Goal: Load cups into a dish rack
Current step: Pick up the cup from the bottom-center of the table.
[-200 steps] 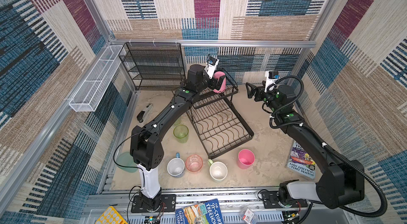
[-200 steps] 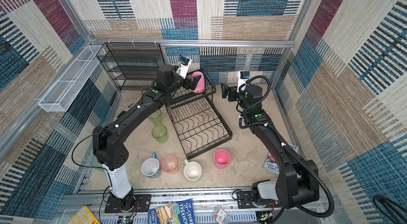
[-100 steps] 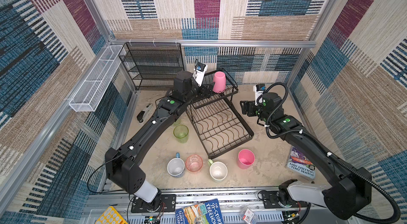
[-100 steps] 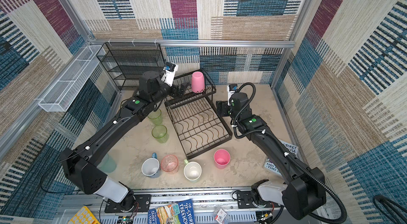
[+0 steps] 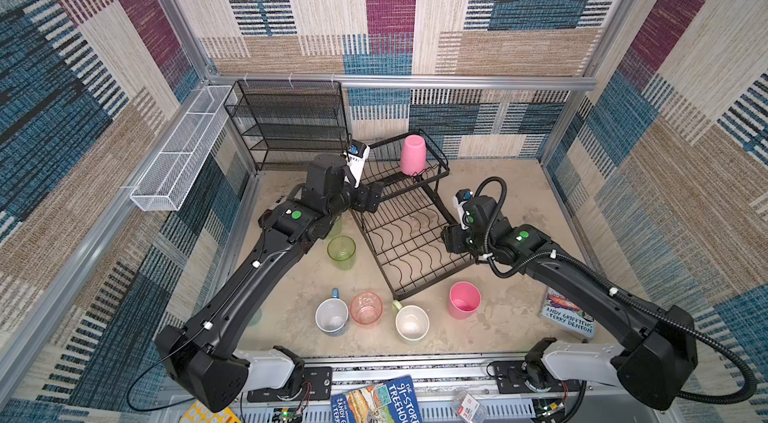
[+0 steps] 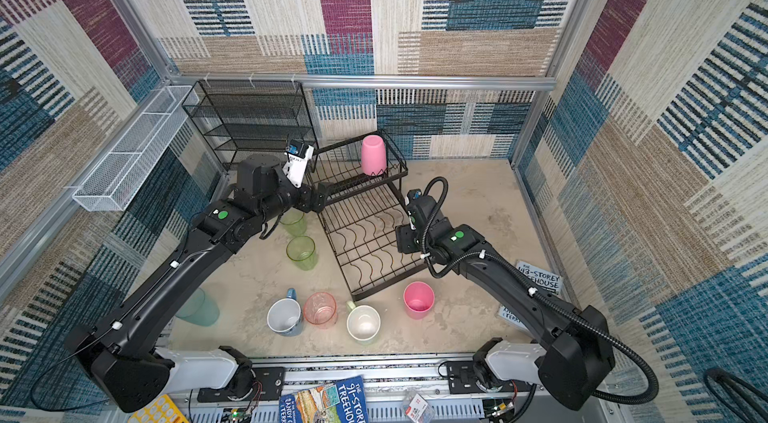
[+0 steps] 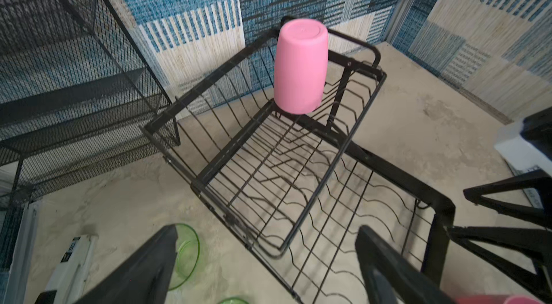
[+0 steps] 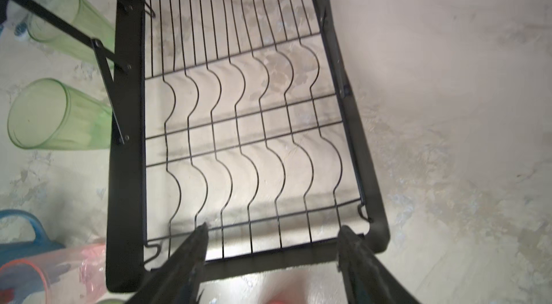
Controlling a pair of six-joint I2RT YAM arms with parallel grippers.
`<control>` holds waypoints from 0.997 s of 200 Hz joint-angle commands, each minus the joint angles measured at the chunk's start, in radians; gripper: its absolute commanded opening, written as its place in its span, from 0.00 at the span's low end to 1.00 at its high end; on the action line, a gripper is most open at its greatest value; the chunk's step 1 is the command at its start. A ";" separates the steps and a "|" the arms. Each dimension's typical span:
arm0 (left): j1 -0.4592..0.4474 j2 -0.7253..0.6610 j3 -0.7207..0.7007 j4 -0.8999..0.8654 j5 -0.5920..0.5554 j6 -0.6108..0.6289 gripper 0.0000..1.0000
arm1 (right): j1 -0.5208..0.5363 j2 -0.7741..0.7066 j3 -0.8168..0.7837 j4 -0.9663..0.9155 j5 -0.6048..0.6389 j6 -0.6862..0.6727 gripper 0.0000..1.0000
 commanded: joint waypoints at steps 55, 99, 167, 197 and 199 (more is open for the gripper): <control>0.020 -0.114 -0.144 -0.078 0.168 -0.004 0.95 | 0.175 -0.007 0.074 -0.332 -0.011 0.212 0.60; 0.025 -0.196 -0.217 -0.023 0.192 -0.004 0.94 | 0.299 -0.038 0.087 -0.446 -0.036 0.361 0.56; 0.028 -0.242 -0.237 -0.014 0.186 -0.004 0.94 | 0.395 -0.045 -0.008 -0.436 -0.041 0.465 0.48; 0.028 -0.250 -0.239 -0.008 0.184 -0.004 0.94 | 0.396 -0.049 -0.064 -0.390 -0.039 0.460 0.44; 0.028 -0.251 -0.239 -0.009 0.184 -0.004 0.94 | 0.395 -0.048 -0.067 -0.387 -0.038 0.460 0.44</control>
